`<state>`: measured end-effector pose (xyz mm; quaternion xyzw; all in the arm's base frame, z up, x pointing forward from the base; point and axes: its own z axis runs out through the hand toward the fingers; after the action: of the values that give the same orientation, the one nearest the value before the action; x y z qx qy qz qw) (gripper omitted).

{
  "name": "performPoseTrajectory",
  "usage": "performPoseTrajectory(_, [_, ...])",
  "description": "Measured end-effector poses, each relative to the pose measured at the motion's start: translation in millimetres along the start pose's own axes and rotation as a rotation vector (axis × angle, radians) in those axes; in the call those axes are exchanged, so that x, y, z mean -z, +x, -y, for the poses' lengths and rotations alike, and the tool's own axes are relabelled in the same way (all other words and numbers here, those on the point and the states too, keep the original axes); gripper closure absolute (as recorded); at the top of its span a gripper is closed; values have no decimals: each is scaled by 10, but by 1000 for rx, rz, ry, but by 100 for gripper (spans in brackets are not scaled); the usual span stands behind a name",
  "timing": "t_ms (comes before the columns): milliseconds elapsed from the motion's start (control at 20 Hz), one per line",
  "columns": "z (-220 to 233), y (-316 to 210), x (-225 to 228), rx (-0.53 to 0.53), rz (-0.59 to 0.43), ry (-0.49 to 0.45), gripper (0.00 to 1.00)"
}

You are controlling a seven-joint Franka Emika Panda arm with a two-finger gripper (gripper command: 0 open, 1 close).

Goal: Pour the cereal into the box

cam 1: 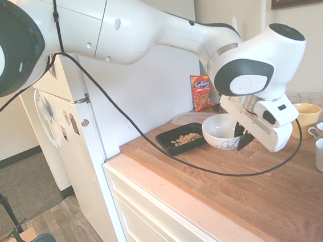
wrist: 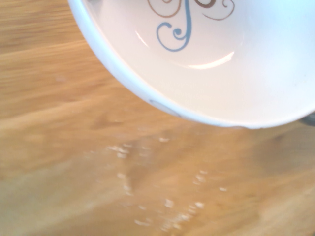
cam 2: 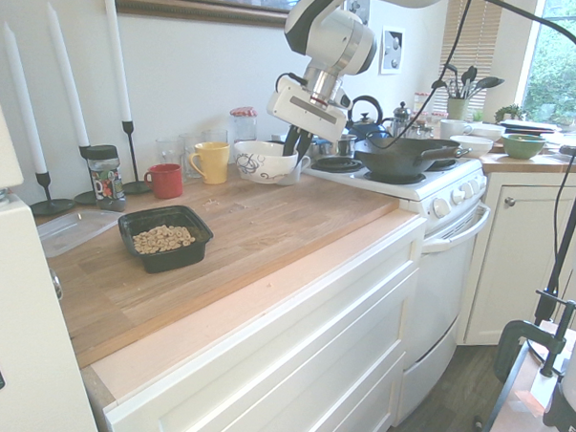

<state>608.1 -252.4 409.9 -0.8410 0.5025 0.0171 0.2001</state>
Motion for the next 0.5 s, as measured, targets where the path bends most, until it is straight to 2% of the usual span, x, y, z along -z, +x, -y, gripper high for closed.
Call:
performPoseTrajectory(300, [-100,262,-73,-10,-62,-66,100])
performPoseTrajectory(500, [-81,373,-282,-31,-93,-105,100])
